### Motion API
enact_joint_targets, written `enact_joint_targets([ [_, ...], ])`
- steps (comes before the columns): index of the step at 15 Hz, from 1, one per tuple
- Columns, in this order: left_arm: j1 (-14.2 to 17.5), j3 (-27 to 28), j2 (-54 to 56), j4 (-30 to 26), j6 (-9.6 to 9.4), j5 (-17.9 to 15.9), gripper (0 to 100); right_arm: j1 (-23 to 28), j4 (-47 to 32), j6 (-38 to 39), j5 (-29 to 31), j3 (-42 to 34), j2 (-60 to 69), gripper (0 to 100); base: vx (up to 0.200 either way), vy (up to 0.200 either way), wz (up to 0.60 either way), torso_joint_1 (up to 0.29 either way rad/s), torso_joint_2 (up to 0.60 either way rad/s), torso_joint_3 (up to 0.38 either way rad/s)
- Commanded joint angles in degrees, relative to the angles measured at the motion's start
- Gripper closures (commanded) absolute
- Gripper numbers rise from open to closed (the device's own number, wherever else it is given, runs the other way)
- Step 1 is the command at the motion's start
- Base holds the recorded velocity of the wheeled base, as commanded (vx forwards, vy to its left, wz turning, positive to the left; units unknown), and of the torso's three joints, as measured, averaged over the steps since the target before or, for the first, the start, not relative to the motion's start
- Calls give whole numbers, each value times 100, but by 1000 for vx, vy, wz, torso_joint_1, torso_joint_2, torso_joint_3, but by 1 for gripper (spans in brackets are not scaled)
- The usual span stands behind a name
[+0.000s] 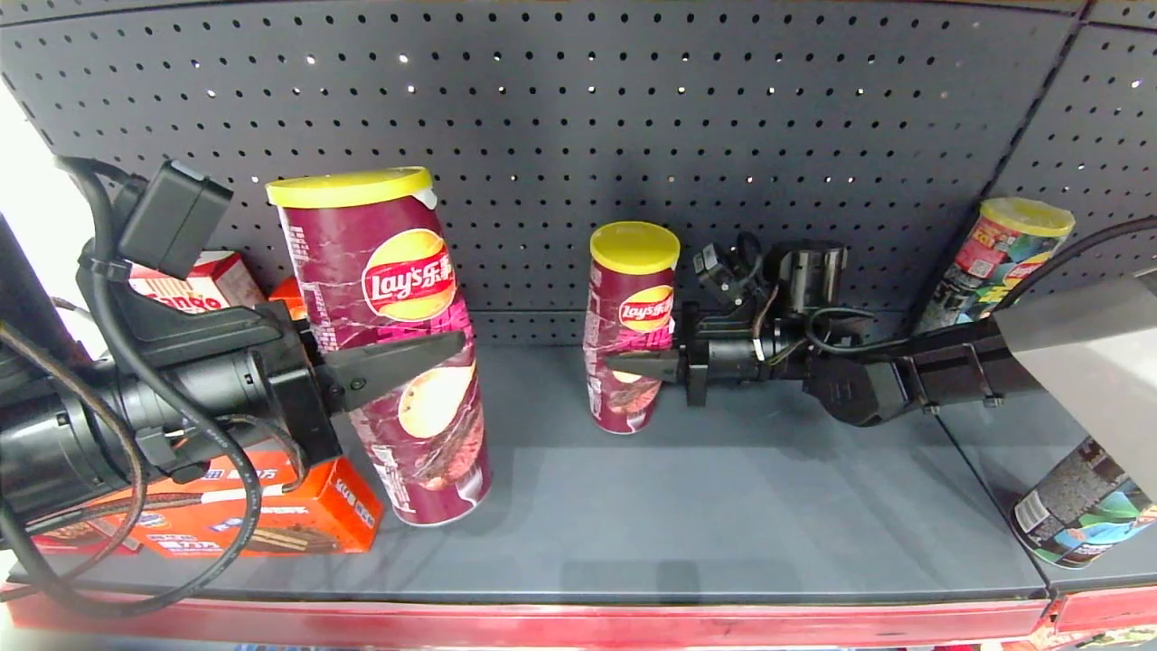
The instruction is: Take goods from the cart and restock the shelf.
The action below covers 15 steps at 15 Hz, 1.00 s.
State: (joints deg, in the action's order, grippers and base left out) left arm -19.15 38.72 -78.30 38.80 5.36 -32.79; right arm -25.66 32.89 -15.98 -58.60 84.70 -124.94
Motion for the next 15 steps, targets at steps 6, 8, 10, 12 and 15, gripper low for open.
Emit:
enact_joint_targets([
  [6, 8, -66, 8, 13, 0, 1, 100, -185, -19, 60, 701, -208, 436, 100, 0, 0, 0, 0, 0, 0],
  [8, 17, -145, 34, 22, -9, 1, 100, -334, 7, 139, 973, -639, 893, 100, 0, 0, 0, 0, 0, 0],
  [10, 43, -145, 34, 22, -9, 1, 100, -492, 191, 139, 1175, -1281, 1411, 100, 0, 0, 0, 0, 0, 0],
  [12, 43, -145, 34, 22, -9, 1, 100, -536, 323, 148, 1219, -1535, 1587, 100, 0, 0, 0, 0, 0, 0],
  [15, 43, -136, 34, 22, -9, 1, 100, -791, 1026, 148, 1465, -3205, 2554, 100, 0, 0, 0, 0, 0, 0],
])
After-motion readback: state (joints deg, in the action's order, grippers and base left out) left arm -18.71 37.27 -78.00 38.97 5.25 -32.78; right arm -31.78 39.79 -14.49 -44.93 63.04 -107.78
